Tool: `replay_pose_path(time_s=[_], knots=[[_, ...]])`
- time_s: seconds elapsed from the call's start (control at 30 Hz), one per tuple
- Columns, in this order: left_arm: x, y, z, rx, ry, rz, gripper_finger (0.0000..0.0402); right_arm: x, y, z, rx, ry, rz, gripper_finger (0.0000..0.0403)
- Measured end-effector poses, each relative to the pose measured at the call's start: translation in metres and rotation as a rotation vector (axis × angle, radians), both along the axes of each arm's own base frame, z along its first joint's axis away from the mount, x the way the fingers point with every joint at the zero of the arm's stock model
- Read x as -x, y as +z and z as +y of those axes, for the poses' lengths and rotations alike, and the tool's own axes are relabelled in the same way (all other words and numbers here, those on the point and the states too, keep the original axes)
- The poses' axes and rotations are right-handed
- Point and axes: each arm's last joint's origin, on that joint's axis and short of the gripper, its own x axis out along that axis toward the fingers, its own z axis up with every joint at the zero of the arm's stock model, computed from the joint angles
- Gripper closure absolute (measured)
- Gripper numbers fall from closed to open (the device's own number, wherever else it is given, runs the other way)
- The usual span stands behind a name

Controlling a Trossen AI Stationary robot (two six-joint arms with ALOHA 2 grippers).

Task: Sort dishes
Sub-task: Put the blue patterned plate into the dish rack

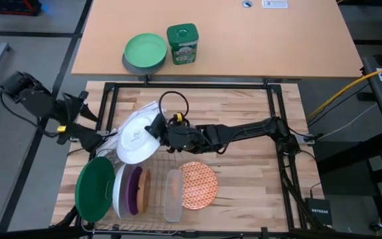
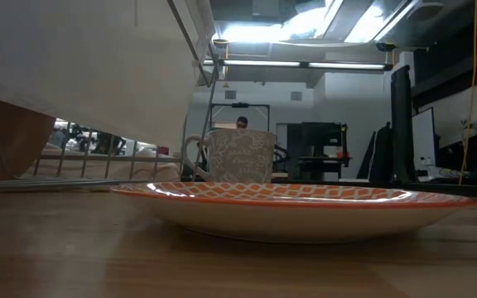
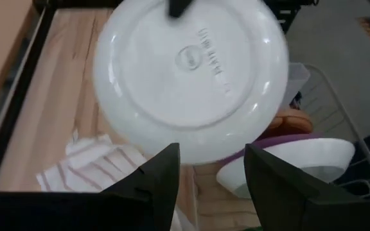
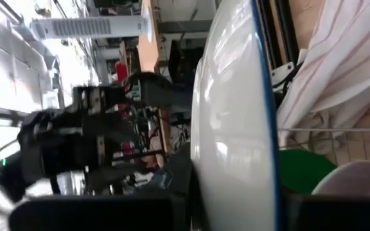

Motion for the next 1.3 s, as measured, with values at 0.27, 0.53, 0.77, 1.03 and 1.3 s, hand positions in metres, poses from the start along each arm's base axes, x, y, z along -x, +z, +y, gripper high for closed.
replay_pose_path(time_s=[0.27,0.53,0.77,1.03,1.3], knots=[[-0.020,0.000,-0.014,-0.106,-0.061,0.031,0.0239,-0.002,-0.002,-0.001,-0.013,0.030,0.003,0.0361],[-0.026,-0.001,-0.019,-0.082,-0.031,0.057,0.0239,-0.007,-0.012,0.014,-0.069,0.057,-0.018,0.0361],[-0.023,-0.001,-0.016,-0.075,-0.029,0.049,0.0239,-0.007,-0.011,0.024,-0.073,0.065,-0.045,0.0361],[-0.030,-0.002,-0.025,-0.037,-0.139,0.108,0.0239,-0.007,-0.016,0.027,-0.060,0.077,-0.009,0.0361],[-0.044,-0.001,-0.038,-0.034,-0.255,0.104,0.0239,-0.009,-0.017,0.020,-0.033,0.136,0.020,0.0361]])
